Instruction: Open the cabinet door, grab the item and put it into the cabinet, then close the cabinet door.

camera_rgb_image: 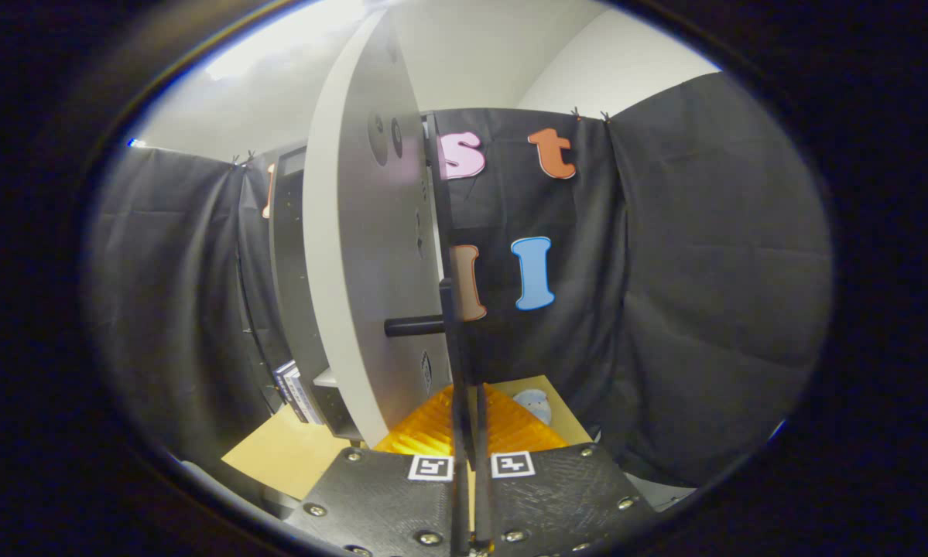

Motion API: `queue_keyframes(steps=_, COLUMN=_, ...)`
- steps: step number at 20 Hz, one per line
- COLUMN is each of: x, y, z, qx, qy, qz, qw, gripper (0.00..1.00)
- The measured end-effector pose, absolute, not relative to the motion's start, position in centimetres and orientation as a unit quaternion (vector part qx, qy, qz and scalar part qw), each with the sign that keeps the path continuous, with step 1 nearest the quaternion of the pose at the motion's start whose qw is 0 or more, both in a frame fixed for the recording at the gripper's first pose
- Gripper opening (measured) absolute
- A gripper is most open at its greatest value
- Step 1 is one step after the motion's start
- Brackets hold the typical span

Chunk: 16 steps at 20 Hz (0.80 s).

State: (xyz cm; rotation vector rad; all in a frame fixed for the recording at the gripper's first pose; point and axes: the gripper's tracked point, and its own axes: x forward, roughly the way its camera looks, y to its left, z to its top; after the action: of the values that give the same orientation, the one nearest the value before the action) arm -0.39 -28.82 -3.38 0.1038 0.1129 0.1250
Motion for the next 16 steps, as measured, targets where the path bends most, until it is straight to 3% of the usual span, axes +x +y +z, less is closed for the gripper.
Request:
queue_keyframes(steps=6, x=-0.7, y=-29.2, z=-3.1, qx=0.062, qy=0.056, qz=0.073, qw=0.994, gripper=0.08)
queue_keyframes(steps=9, x=-1.5, y=-28.9, z=-3.2, qx=0.051, qy=0.059, qz=0.060, qw=0.995, gripper=0.03)
queue_keyframes(steps=16, x=-7.1, y=-27.9, z=-2.2, qx=0.061, qy=0.045, qz=0.031, qw=0.997, gripper=0.07)
